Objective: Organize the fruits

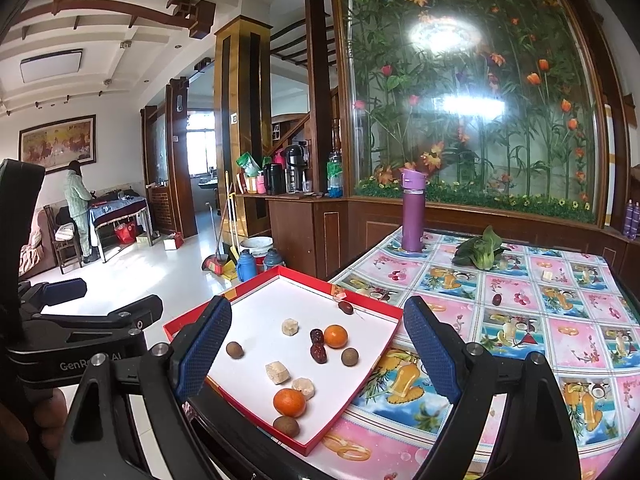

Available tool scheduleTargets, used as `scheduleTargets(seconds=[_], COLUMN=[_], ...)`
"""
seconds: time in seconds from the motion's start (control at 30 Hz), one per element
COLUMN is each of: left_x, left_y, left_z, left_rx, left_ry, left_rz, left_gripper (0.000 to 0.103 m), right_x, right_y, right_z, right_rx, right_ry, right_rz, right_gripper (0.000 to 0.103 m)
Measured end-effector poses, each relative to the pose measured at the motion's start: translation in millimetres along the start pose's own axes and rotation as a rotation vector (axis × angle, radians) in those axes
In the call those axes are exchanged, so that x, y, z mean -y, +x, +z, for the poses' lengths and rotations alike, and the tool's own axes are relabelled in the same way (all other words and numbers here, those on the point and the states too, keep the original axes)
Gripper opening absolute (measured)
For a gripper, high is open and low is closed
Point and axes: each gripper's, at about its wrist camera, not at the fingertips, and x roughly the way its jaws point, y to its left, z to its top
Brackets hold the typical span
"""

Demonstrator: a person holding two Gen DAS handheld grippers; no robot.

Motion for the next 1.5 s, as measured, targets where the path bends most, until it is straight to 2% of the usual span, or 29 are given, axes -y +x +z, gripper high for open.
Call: scheduleTargets(seconds=[0.73,1.5], left_x=[9,-7], left_y=[-3,-28], left_z=[-4,-5], left_rx=[0.011,0.057], left_ry=[0.028,0.017], left_rz=[-0.025,-0.050], left_gripper=[0.103,0.103], right_x=[-3,-22], right_y=[0,-19], right_z=[-2,3], right_rx=[0.002,0.038], right_ry=[0.008,-0.025], right_rz=[-0.002,-0.006], right_gripper=[0.088,0.088])
